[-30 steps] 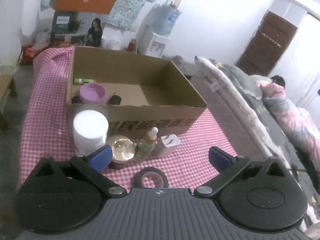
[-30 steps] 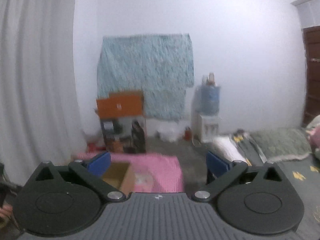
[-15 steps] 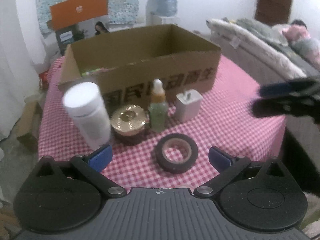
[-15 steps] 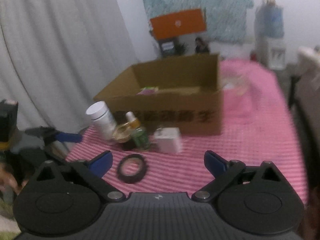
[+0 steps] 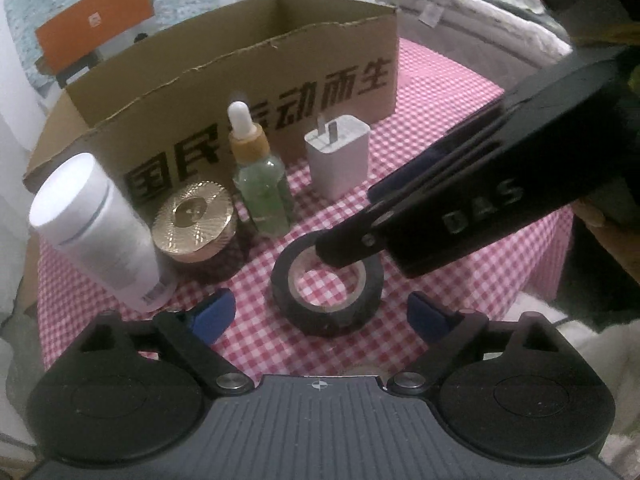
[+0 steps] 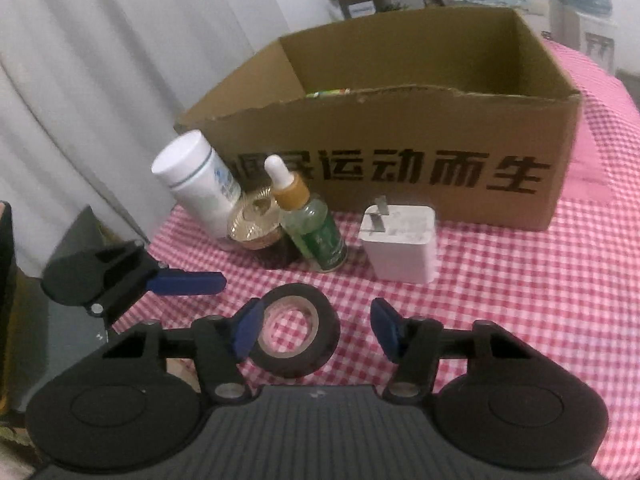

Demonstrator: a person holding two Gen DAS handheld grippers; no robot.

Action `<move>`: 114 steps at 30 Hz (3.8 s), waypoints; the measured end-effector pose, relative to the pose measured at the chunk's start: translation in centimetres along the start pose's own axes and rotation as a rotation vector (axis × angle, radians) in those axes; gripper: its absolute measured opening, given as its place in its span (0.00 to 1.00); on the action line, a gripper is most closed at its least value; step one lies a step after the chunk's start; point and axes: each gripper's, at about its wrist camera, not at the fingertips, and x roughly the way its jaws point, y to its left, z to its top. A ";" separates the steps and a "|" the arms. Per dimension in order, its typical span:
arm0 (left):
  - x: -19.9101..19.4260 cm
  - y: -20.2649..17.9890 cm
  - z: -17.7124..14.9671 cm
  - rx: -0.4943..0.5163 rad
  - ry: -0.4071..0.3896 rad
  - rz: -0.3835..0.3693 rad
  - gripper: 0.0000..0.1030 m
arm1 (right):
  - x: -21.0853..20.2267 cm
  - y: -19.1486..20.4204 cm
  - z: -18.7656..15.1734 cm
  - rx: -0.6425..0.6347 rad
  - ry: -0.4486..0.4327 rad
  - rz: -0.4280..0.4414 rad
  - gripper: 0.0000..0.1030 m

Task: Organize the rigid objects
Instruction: 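Close the right gripper on the rim of the black tape roll, then carry the black tape roll into the box and open the right gripper, then move the right gripper to the white plug charger and grasp it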

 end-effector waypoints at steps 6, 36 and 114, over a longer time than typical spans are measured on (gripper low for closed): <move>0.4 0.1 -0.5 -0.002 0.019 -0.019 0.68 | 1.7 -0.1 0.1 -0.015 0.052 -0.017 0.32; 0.2 -0.7 -0.3 0.002 -0.007 -0.082 0.63 | 0.3 -1.1 -1.2 -0.003 0.043 -0.027 0.24; -7.7 8.9 15.8 -0.021 -0.086 0.114 0.89 | -12.5 -5.4 15.5 0.024 -0.241 0.064 0.49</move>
